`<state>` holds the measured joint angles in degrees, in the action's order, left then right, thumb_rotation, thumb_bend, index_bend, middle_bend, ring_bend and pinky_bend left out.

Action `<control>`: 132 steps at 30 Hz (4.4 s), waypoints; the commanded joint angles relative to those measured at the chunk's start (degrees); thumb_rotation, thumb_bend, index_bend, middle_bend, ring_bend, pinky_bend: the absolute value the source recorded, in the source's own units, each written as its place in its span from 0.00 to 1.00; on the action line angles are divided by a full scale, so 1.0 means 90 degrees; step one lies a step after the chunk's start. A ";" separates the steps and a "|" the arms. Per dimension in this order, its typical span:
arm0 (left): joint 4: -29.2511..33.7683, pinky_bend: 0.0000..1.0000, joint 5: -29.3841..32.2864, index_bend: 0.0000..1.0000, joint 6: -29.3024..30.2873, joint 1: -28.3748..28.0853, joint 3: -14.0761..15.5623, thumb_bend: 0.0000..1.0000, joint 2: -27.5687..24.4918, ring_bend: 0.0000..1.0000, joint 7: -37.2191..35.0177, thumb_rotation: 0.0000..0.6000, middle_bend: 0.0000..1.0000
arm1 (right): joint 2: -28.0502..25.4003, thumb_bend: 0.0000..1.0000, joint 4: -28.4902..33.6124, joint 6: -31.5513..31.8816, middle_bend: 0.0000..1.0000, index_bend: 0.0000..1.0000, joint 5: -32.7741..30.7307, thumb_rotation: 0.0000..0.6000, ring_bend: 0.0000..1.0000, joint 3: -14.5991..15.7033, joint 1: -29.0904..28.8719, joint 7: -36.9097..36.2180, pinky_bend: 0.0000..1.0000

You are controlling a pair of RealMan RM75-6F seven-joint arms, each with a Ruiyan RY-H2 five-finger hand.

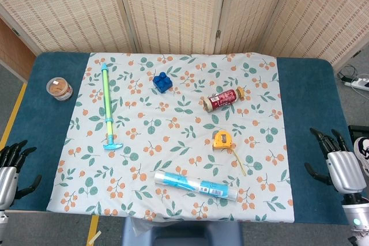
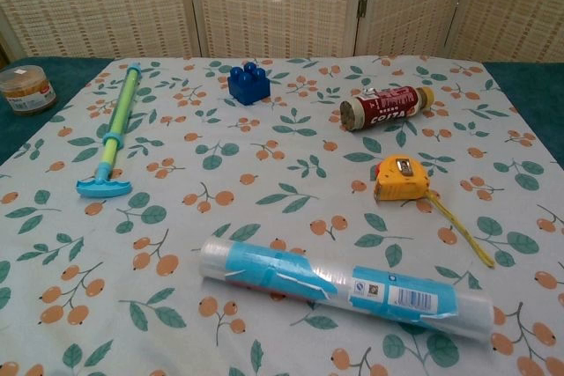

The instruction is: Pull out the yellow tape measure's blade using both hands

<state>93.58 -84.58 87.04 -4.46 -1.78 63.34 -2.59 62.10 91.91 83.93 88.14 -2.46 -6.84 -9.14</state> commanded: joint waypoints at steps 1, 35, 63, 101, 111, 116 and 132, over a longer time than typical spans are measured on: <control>0.0013 0.00 -0.0020 0.23 -0.0001 0.0003 0.0001 0.36 0.0001 0.08 0.0007 1.00 0.11 | -0.0046 0.36 0.0120 -0.0173 0.18 0.07 -0.0042 1.00 0.18 -0.0011 -0.0086 0.0154 0.01; 0.0120 0.00 -0.0205 0.24 0.0180 0.0177 -0.0004 0.32 -0.0040 0.08 -0.0093 1.00 0.11 | 0.2182 0.36 -0.0686 -0.4399 0.09 0.00 -0.3264 1.00 0.09 -0.0660 -0.3467 0.3784 0.01; 0.0040 0.00 -0.0169 0.22 0.0118 0.0166 -0.0084 0.32 0.0024 0.08 -0.0169 1.00 0.11 | 0.3247 0.36 -0.1782 -0.4362 0.34 0.29 -0.3848 1.00 0.23 -0.0555 -0.4089 0.3823 0.03; 0.0997 0.00 0.0212 0.11 -0.2274 -0.3098 -0.1388 0.31 0.2164 0.08 0.1678 1.00 0.12 | 0.5192 0.36 -0.1991 -0.2345 0.51 0.52 -0.1273 1.00 0.35 -0.1489 -0.3426 -0.1686 0.04; 0.0756 0.00 0.0502 0.09 -0.2385 -0.3443 -0.1393 0.31 0.2667 0.07 0.2023 1.00 0.11 | 0.5821 0.36 -0.2600 -0.2053 0.51 0.52 -0.1042 1.00 0.35 -0.1479 -0.3526 -0.1903 0.04; 0.0690 0.00 0.0579 0.08 -0.2387 -0.3565 -0.1363 0.31 0.2894 0.07 0.2121 1.00 0.11 | 0.5906 0.36 -0.2646 -0.2055 0.51 0.52 -0.1016 1.00 0.35 -0.1489 -0.3568 -0.1870 0.04; 0.0470 0.00 0.0850 0.08 -0.2334 -0.3788 -0.1381 0.31 0.3200 0.07 0.2276 1.00 0.11 | 0.5930 0.36 -0.2556 -0.2144 0.51 0.52 -0.0980 1.00 0.35 -0.1451 -0.3609 -0.1791 0.04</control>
<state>97.81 -76.93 66.02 -38.54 -14.22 92.13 17.89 115.50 68.88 64.66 79.30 -15.54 -39.34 -25.29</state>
